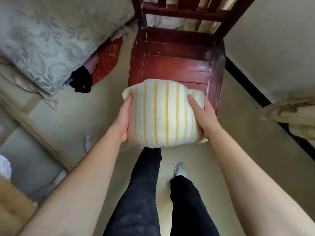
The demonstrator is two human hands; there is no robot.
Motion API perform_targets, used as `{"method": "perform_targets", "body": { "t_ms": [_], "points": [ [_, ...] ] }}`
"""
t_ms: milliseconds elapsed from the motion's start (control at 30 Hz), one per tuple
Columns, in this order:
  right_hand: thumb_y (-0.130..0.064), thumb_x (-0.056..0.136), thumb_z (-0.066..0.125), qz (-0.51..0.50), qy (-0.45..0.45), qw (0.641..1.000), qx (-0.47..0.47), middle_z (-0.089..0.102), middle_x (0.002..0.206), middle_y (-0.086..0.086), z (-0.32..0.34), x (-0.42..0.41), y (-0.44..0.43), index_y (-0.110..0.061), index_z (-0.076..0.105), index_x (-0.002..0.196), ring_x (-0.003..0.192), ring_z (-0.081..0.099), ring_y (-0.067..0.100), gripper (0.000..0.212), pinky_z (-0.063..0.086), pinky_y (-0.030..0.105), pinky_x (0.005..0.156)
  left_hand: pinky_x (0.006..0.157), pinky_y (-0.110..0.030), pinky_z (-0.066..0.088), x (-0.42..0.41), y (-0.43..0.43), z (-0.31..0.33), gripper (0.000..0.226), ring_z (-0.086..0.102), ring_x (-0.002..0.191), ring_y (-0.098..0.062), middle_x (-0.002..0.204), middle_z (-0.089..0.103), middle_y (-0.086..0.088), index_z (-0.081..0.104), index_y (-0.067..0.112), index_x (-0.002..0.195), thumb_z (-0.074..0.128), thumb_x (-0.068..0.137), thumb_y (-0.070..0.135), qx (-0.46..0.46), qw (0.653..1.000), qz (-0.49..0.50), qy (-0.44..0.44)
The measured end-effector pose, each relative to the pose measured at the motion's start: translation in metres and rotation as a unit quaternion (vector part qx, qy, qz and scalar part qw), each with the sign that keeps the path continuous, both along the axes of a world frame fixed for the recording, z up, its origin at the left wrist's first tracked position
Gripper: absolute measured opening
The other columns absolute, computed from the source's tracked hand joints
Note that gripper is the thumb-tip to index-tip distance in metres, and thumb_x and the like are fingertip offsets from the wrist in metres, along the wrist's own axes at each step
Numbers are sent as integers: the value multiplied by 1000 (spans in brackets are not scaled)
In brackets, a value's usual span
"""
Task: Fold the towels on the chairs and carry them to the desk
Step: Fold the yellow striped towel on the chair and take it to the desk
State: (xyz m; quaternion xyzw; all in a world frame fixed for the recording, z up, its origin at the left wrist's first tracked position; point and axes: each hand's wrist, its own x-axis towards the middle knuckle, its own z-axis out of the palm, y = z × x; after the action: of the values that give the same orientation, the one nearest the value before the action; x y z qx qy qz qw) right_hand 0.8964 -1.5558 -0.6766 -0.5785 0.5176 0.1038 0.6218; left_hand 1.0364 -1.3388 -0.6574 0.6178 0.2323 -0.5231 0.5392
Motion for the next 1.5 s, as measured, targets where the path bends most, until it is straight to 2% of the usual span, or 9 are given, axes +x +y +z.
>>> {"method": "perform_targets", "body": {
  "t_ms": [333,567,667,733,800,1067,1233,1333,1500],
  "points": [
    [-88,62,65,56,-192,978,-58,52,142,-20,219,-39,38,-46,40,144,132,50,11,96,38,49,112,95,-39,50,-94,66,233,63,65,113,-22,121,70,-4,65,26,127,31,95,68,-70,979,112,-157],
    [-65,84,59,161,-318,934,-2,65,123,-17,374,-52,158,-42,60,118,113,60,2,41,42,36,106,84,-39,55,-168,185,364,68,67,109,-21,121,70,-1,60,28,130,28,92,74,-111,919,270,-265],
    [-83,73,56,240,-339,909,32,67,124,-13,429,-50,239,-37,61,126,116,62,10,71,42,43,108,96,-54,50,-201,261,418,82,64,115,-31,125,68,-6,60,31,132,35,78,88,-120,882,334,-311],
    [-94,60,55,278,-350,892,60,64,130,-13,455,-51,287,-38,58,132,121,59,12,90,40,46,110,91,-50,54,-220,303,448,81,67,110,-30,121,70,-7,61,27,130,35,80,84,-120,860,362,-338],
    [-96,58,53,327,-373,864,89,63,131,-13,483,-62,360,-40,58,131,122,58,14,92,39,47,110,84,-42,56,-256,372,476,69,70,100,-27,113,72,-7,64,21,125,34,91,73,-112,829,406,-368],
    [-67,86,56,515,-406,731,190,72,120,-2,551,-193,705,-24,66,125,115,66,19,59,44,47,108,94,-48,50,-484,658,537,67,62,115,-34,125,67,-13,58,21,133,36,91,68,-17,680,602,-417],
    [-79,70,58,648,-381,616,235,67,126,-8,580,-339,940,-36,57,131,117,62,19,75,41,51,107,67,-33,51,-673,834,571,48,73,75,-19,92,77,-3,68,26,103,40,94,63,89,550,715,-422],
    [-87,63,61,678,-362,582,266,61,133,-10,583,-386,1016,-43,51,135,123,57,20,85,38,54,109,70,-34,51,-730,885,573,50,71,87,-22,99,77,-6,71,25,104,40,94,63,87,497,758,-414],
    [-79,67,63,720,-335,532,294,64,128,-11,575,-458,1152,-42,52,132,119,59,18,76,41,51,107,60,-28,52,-813,984,564,51,72,60,-16,73,76,0,71,22,87,35,97,57,116,431,799,-403]
  ]
}}
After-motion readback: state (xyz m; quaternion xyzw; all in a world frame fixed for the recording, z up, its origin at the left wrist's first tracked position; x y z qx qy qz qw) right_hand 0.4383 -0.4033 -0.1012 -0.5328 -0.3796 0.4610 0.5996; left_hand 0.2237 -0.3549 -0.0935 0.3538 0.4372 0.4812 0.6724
